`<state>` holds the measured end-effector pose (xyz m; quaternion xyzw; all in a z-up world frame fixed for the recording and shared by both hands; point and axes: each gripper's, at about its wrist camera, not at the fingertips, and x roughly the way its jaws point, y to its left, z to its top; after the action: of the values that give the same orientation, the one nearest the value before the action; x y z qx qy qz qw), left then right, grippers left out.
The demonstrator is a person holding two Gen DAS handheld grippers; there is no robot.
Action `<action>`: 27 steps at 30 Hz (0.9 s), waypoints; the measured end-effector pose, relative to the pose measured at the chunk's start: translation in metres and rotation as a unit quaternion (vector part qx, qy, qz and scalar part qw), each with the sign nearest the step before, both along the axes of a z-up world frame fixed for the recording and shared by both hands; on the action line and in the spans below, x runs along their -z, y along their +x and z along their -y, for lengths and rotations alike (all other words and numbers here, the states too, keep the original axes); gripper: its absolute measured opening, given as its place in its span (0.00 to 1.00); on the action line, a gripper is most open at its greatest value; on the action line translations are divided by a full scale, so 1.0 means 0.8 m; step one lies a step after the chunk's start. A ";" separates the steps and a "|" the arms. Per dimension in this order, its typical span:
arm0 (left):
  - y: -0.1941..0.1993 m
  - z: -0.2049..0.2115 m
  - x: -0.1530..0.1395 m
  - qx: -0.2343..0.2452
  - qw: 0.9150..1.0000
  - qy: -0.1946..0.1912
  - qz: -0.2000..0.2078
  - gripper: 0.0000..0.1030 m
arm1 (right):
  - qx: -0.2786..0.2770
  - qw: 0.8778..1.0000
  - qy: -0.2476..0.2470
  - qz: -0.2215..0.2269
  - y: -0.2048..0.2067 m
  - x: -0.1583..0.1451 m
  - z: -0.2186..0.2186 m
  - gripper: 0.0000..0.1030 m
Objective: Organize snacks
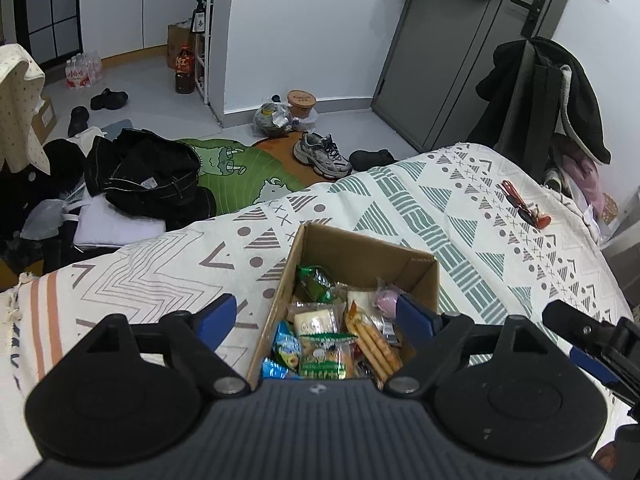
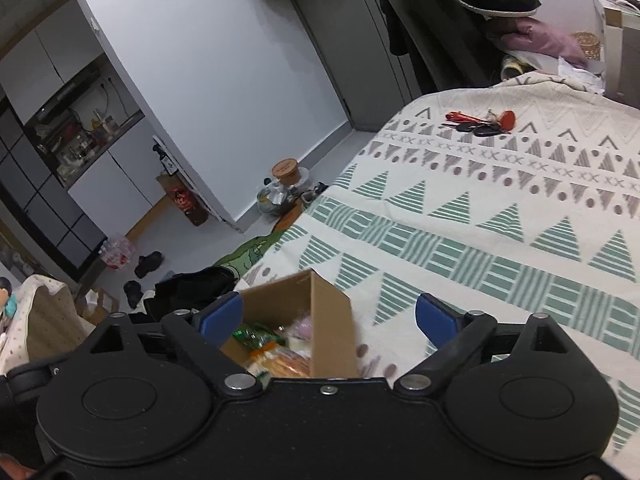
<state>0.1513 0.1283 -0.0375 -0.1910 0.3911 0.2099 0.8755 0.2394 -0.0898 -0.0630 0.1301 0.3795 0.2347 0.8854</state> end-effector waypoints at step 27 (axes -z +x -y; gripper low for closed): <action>-0.103 0.059 -0.054 0.062 0.998 0.023 0.005 0.99 | -0.001 0.999 -0.032 0.028 -0.120 -0.053 0.087 1.00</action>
<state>0.0692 0.0807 0.0054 -0.1474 0.3932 0.1630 0.8928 0.1432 -0.1591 -0.0202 0.0945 0.3620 0.2267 0.8992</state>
